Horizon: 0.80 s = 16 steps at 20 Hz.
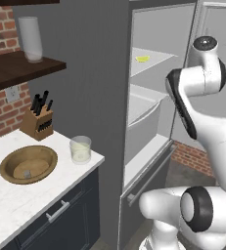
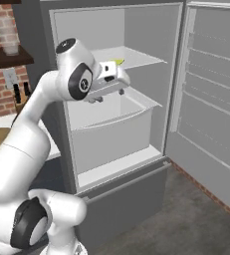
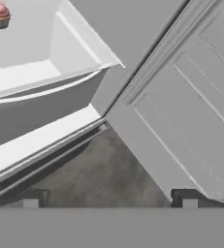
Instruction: Grab a lemon wedge from the fridge and one ice cube from the ice bowl, and put them in the glass of lemonade.
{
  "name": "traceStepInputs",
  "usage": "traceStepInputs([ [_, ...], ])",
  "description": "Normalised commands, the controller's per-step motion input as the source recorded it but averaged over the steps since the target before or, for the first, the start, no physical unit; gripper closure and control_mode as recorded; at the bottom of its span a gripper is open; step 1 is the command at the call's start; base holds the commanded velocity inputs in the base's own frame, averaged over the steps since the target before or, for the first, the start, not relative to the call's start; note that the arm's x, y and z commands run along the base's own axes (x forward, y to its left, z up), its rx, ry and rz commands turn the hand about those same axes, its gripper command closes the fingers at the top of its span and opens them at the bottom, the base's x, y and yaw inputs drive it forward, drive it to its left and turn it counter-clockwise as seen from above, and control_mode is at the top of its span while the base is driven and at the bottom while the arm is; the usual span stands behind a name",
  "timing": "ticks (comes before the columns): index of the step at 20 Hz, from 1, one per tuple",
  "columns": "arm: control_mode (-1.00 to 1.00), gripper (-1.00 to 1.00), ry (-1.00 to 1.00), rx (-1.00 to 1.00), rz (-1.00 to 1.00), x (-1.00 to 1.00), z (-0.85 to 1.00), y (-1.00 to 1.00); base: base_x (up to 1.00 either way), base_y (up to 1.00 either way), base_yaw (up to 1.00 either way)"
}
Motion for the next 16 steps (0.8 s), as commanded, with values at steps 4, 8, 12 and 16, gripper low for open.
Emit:
traceStepInputs([
  [4, -1.0, -1.0, 0.0, 0.44, 0.0, -0.12, -0.14, 0.66, 0.0, 0.0, 0.0],
  [8, -1.0, -1.0, -0.15, 0.35, -0.04, -0.74, -0.07, 0.29, 0.0, 0.0, 0.0],
  [12, -1.0, -1.0, -0.24, 0.1, -0.02, -1.0, -0.02, 0.28, 0.0, 0.0, 0.0],
  [16, -1.0, -1.0, -0.15, 0.01, 0.0, -0.78, -0.02, 0.52, 0.0, 0.0, 0.0],
])
